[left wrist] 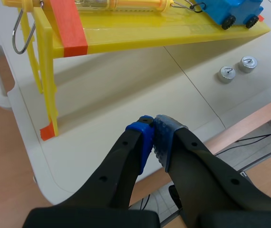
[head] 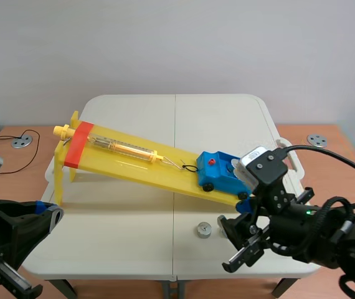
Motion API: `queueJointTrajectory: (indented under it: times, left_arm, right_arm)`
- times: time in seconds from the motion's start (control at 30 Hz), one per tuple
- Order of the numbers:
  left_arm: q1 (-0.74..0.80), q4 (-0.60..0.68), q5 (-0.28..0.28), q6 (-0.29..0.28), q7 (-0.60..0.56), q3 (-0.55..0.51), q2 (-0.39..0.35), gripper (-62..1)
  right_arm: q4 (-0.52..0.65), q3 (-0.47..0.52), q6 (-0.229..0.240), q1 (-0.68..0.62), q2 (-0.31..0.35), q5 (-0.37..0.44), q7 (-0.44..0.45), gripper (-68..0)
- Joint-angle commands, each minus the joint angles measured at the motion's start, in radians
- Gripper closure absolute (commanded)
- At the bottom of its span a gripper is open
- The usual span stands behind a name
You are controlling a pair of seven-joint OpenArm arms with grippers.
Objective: Place the four metal weights on the blue cart on the ramp.
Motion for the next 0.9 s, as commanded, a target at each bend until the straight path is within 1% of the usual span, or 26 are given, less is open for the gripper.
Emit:
queueJointTrajectory:
  times: [0.0,0.03,0.1,0.47,0.7,0.87]
  left_arm:
    - [-0.031,0.071,-0.051,-0.036,-0.082,-0.015,0.008,-2.7]
    - [-0.031,0.071,-0.051,-0.036,-0.082,-0.015,0.008,-2.7]
    - [-0.031,0.071,-0.051,-0.036,-0.082,-0.015,0.008,-2.7]
    - [-0.031,0.071,-0.051,-0.036,-0.081,-0.015,0.008,-2.7]
    - [-0.031,0.071,-0.051,-0.036,-0.081,-0.015,0.008,-2.7]
    - [-0.031,0.071,-0.051,-0.036,-0.081,-0.015,0.008,-2.7]
  right_arm:
    - [0.034,0.003,-0.042,0.094,0.001,0.030,0.147,-26.4]
    - [0.019,-0.008,-0.058,0.103,-0.006,0.019,0.150,-26.4]
    - [-0.010,-0.029,-0.077,0.123,-0.014,0.007,0.162,-26.4]
    - [-0.150,-0.089,-0.130,0.209,-0.072,-0.037,0.193,-26.3]
    - [-0.223,-0.101,-0.130,0.251,-0.103,-0.045,0.213,-26.3]
    - [-0.250,-0.119,-0.129,0.266,-0.108,-0.046,0.227,-25.7]
